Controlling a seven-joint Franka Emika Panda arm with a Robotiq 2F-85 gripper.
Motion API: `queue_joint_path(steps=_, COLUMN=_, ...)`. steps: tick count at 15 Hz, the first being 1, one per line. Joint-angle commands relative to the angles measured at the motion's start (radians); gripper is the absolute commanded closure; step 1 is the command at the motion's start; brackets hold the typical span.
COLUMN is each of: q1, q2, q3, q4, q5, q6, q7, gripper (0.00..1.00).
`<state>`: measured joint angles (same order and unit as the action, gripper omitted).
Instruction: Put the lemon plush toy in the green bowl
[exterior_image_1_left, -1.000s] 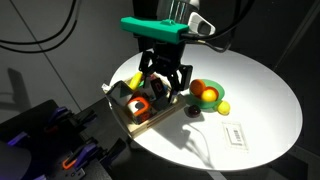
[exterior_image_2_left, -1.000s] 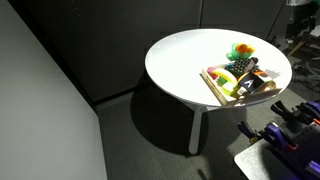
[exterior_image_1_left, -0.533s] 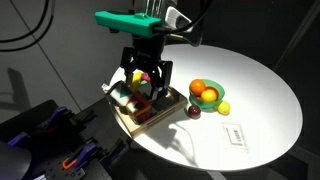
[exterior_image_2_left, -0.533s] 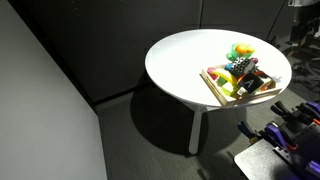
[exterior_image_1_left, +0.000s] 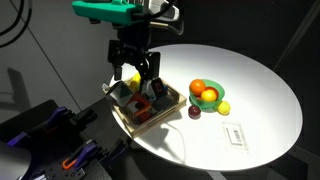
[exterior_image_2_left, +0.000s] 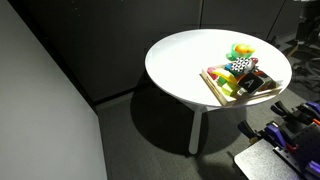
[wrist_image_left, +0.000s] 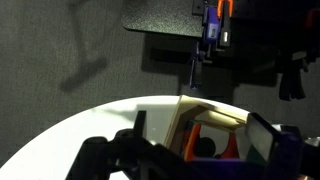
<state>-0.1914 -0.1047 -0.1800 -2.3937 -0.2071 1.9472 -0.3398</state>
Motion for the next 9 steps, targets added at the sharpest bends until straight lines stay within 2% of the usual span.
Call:
queue_joint_path(steps=1, q1=0.008, q2=-0.066, q3=-0.004, q4=-0.037, q5=-0.022, q6=0.008, q7=-0.010, gripper=0.00)
queue_joint_path(steps=9, q1=0.011, q2=-0.051, q3=-0.007, q4=-0.019, q5=-0.001, q6=-0.003, q7=0.001, gripper=0.00)
